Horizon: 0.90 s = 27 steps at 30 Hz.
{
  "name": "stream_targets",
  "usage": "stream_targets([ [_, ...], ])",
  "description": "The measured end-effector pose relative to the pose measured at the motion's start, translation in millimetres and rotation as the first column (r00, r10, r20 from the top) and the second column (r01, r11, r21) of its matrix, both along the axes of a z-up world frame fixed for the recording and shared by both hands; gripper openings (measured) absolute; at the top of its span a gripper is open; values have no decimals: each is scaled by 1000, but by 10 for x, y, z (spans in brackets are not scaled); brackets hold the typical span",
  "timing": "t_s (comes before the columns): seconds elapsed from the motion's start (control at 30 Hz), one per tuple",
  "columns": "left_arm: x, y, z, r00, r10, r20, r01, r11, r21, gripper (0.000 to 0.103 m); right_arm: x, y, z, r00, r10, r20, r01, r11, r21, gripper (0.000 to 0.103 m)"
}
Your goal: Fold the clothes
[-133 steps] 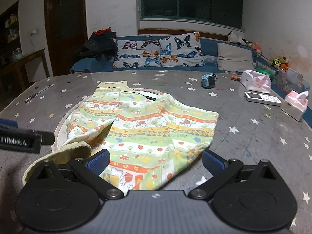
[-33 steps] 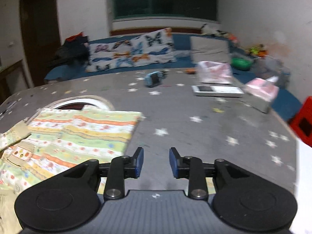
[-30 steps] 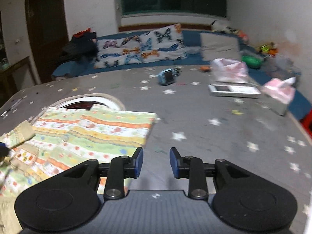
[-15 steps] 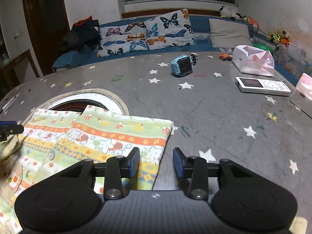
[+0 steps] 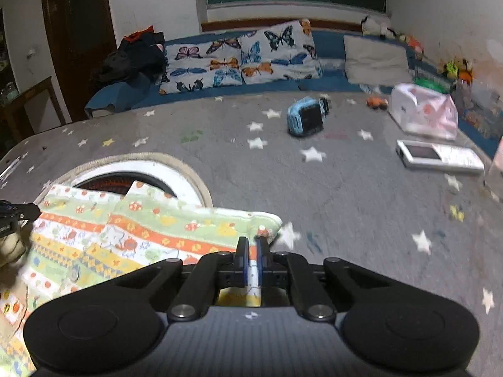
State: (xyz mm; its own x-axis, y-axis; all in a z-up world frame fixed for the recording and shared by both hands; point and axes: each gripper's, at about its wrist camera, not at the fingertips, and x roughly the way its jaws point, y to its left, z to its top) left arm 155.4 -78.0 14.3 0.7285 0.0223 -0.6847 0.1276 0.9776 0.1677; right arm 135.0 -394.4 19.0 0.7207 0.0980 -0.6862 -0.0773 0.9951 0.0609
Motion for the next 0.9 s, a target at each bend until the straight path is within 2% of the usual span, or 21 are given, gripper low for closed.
stream_targets([
  [0.13,13,54,69,1000,-1,23,1,1000,-9,0,97,81,41,1000,13,15,-13,1000,-7,5],
  [0.23,20,72,99,999,-33,12,34,998,-61,1,147,128,33,1000,15,25,-14,999,-29,5],
  [0.3,12,55,105,999,-52,12,52,996,-75,7,166,134,17,1000,5,28,-4,999,-35,5],
  [0.37,8,6,93,998,-62,22,63,997,-54,26,180,129,-1,1000,1,24,0,999,-34,5],
  [0.43,33,-52,57,998,-64,26,65,998,-19,32,189,133,-24,1000,3,19,-3,999,-37,5],
  [0.53,100,-85,-18,997,-76,1,76,997,-10,31,203,134,-21,1000,8,19,-7,999,-38,5],
  [0.6,124,-82,-22,998,-68,7,68,998,-4,27,215,132,-1,1000,11,22,-10,999,-35,5],
  [0.67,142,-77,-18,998,-57,18,57,998,4,3,226,134,9,1000,14,25,-13,999,-36,5],
  [0.9,227,-25,5,999,-9,46,8,1000,23,0,319,169,21,999,15,45,-14,999,-34,5],
])
